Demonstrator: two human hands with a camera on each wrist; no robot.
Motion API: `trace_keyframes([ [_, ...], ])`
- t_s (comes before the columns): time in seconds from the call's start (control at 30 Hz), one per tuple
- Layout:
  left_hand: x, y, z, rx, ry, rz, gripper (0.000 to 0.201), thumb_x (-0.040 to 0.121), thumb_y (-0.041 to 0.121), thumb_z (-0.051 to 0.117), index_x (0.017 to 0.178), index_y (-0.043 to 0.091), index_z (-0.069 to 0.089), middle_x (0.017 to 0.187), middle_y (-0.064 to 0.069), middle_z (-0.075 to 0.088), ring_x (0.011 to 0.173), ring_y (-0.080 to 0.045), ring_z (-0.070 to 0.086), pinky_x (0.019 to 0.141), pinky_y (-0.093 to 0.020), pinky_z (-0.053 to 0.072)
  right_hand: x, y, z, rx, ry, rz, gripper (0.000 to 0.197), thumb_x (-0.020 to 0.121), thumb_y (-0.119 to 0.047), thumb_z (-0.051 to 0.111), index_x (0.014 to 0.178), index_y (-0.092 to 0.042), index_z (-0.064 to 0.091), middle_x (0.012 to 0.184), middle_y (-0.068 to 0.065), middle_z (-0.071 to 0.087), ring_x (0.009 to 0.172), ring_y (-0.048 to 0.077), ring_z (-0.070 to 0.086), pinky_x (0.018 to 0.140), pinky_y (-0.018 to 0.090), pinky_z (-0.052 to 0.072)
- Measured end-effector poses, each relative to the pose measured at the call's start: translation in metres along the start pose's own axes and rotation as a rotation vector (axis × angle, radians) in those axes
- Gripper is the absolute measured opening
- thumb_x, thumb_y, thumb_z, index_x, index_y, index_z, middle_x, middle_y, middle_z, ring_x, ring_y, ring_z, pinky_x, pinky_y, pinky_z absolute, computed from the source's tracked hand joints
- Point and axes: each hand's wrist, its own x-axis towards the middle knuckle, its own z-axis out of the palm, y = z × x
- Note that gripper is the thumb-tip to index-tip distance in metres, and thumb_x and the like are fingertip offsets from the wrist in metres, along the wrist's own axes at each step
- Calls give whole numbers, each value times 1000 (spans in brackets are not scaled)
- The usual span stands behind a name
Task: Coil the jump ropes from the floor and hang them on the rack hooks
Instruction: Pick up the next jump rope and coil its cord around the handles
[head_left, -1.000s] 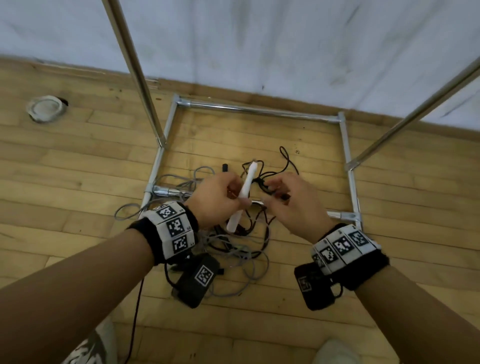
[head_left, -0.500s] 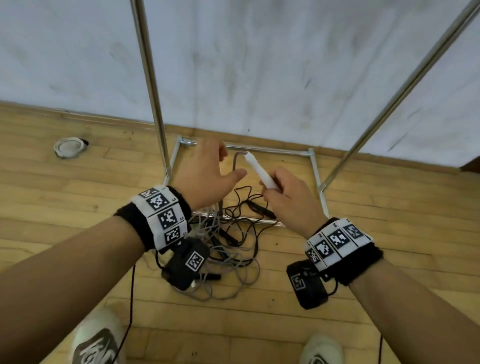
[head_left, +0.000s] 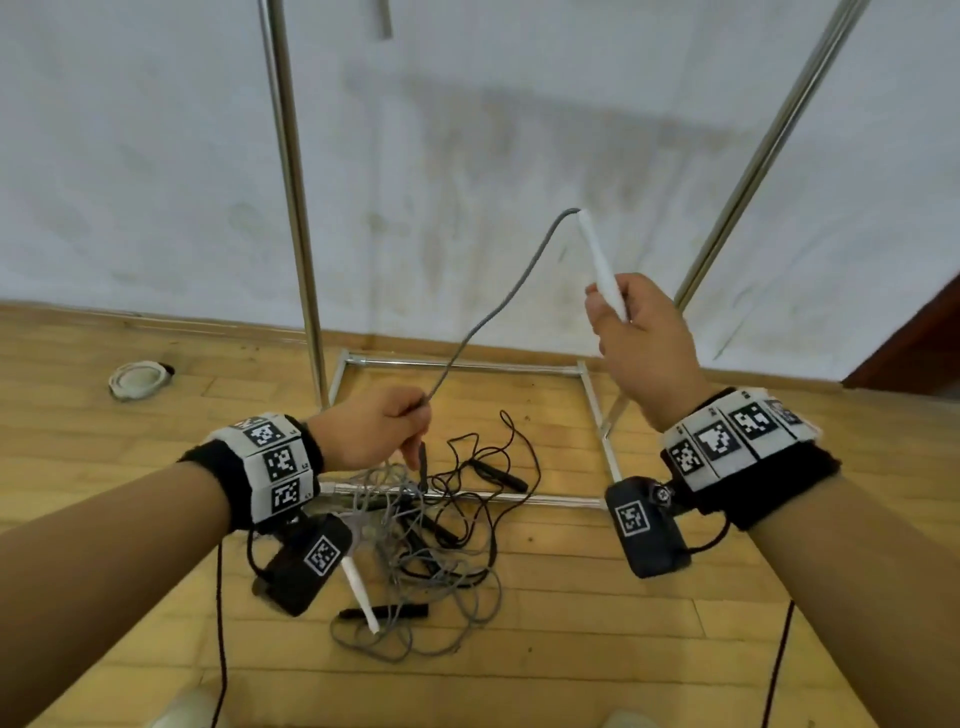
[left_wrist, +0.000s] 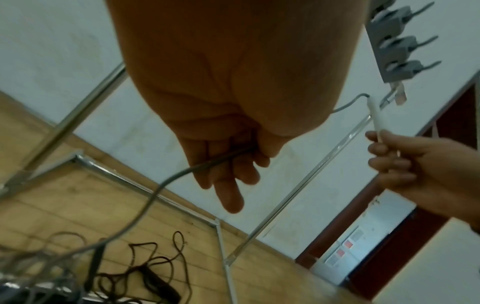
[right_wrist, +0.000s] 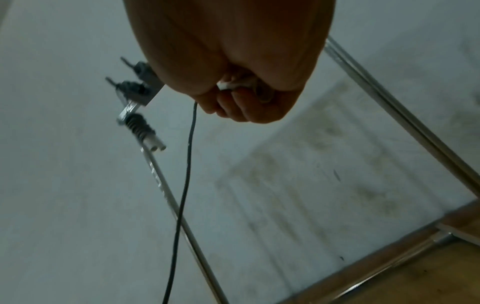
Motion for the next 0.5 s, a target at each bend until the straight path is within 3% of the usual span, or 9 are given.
trace_keyframes([
  [0.13,-6,-12,-12,219,-54,-30,28,105,24,39,83,17,56,86,-1,68,83,-20,64,79,-35,49,11,-4,-22,79,112,77,9,95,-38,53,92,-31,59,78,-8,56,68,15,53,63,35,46],
  [0.23,-7,-20,-26,258,-20,-46,32,106,26,35,84,24,59,89,4,64,88,-19,60,83,-33,46,16,-6,-36,81,174,114,13,95,-40,54,90,-29,59,79,-4,56,69,17,53,64,37,46],
  [0.3,-8,-22,-37,258,30,-50,32,105,28,38,84,27,62,84,4,66,84,-15,62,76,-25,47,16,-7,-41,85,198,118,13,95,-37,55,93,-25,61,81,-1,58,70,19,54,63,37,47],
  [0.4,-6,-15,-50,216,145,-12,24,101,33,49,90,27,69,67,2,68,63,-7,64,60,-15,46,10,-11,-39,81,204,99,8,93,-32,58,95,-25,62,83,0,61,70,18,56,65,38,51],
  [0.5,-4,2,-57,113,208,37,19,97,38,55,93,29,72,61,4,67,54,-9,63,54,-18,50,-1,-17,-23,78,109,70,5,90,-29,65,91,-32,62,85,-5,62,68,10,57,58,24,48],
])
